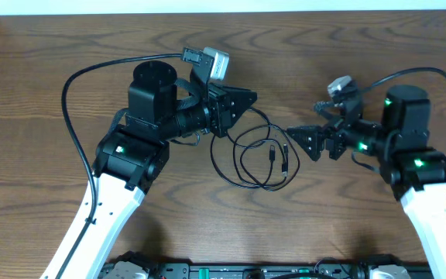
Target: Untangle cables
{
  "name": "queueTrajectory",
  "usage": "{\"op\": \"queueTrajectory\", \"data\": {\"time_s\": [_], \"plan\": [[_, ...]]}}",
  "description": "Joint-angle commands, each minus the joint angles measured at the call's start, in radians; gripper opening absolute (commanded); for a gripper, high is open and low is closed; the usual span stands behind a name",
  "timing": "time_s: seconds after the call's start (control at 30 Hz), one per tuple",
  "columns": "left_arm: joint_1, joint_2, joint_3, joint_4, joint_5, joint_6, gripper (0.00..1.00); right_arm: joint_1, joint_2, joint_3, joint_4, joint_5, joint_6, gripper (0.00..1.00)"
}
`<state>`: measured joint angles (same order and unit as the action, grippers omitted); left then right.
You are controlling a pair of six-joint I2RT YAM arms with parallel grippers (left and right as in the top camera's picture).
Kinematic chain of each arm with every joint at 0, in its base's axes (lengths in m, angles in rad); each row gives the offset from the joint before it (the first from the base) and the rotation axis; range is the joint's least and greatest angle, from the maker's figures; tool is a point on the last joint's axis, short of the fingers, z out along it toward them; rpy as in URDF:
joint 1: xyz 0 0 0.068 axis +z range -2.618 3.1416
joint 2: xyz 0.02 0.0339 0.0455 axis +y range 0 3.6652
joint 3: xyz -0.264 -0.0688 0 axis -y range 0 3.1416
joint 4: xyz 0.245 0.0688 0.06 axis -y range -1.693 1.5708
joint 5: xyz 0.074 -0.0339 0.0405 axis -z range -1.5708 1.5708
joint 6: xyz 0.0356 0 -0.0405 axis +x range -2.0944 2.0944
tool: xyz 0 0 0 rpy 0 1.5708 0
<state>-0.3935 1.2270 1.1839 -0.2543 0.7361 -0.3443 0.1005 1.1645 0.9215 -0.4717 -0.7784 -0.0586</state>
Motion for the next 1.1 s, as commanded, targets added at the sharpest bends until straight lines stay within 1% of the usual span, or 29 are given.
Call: {"op": "queueTrajectory", "data": {"time_s": [0.0, 0.17, 0.33, 0.47, 0.63, 0.93, 1.07], "plan": [[0.003, -0.002, -0.005, 0.002, 0.017, -0.012, 0.13, 0.012, 0.054, 0.013, -0.023, 0.113, 0.045, 0.99], [0.003, -0.002, -0.005, -0.021, -0.053, -0.004, 0.13, 0.070, 0.156, 0.013, -0.045, 0.182, 0.068, 0.99], [0.003, -0.002, -0.005, -0.127, -0.141, -0.001, 0.13, 0.150, 0.255, 0.013, -0.042, 0.375, 0.208, 0.99], [0.003, -0.002, -0.005, -0.209, -0.200, 0.009, 0.13, 0.177, 0.324, 0.013, -0.044, 0.411, 0.291, 0.99], [0.003, -0.002, -0.005, -0.253, -0.203, 0.022, 0.13, 0.175, 0.383, 0.013, -0.053, 0.422, 0.355, 0.99], [0.003, -0.002, -0.005, -0.324, -0.233, 0.021, 0.13, 0.175, 0.470, 0.013, -0.052, 0.447, 0.357, 0.99], [0.003, -0.002, -0.005, -0.364, -0.252, 0.022, 0.13, 0.175, 0.530, 0.013, -0.033, 0.447, 0.323, 0.99]]}}
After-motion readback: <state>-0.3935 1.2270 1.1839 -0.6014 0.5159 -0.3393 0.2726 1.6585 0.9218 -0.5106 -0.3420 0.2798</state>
